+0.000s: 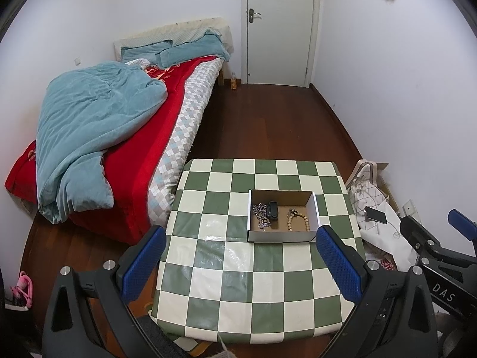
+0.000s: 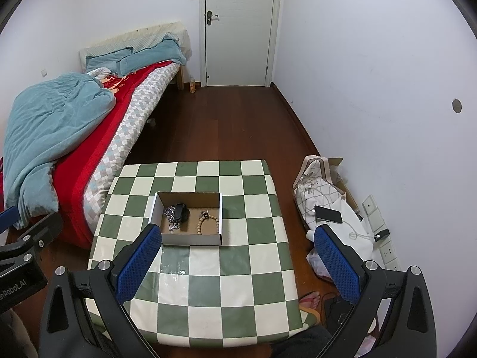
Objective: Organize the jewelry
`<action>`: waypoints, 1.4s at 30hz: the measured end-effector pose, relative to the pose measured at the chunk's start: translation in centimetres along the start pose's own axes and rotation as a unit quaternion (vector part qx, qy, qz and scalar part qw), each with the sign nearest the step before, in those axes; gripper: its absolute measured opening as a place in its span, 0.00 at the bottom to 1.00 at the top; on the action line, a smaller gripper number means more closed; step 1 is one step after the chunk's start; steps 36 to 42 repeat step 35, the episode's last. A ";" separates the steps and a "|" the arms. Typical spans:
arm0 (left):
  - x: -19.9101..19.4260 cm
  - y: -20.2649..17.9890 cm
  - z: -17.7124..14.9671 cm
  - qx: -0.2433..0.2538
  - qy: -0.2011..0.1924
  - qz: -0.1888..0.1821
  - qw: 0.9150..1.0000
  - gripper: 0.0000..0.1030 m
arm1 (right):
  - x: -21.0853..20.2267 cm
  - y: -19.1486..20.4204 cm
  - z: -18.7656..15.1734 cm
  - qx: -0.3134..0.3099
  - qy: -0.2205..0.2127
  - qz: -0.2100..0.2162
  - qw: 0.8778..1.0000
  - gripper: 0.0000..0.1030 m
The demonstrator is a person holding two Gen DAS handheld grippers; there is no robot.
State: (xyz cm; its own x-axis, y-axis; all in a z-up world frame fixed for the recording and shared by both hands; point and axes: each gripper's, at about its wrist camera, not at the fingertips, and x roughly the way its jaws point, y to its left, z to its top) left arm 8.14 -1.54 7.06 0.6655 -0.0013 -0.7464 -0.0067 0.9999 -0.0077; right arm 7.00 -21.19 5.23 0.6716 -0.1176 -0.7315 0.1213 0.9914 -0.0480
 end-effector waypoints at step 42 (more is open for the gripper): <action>0.1 1.2 0.0 -0.004 0.004 0.003 1.000 1.00 | -0.5 0.6 0.1 -0.006 0.003 0.008 1.000 1.00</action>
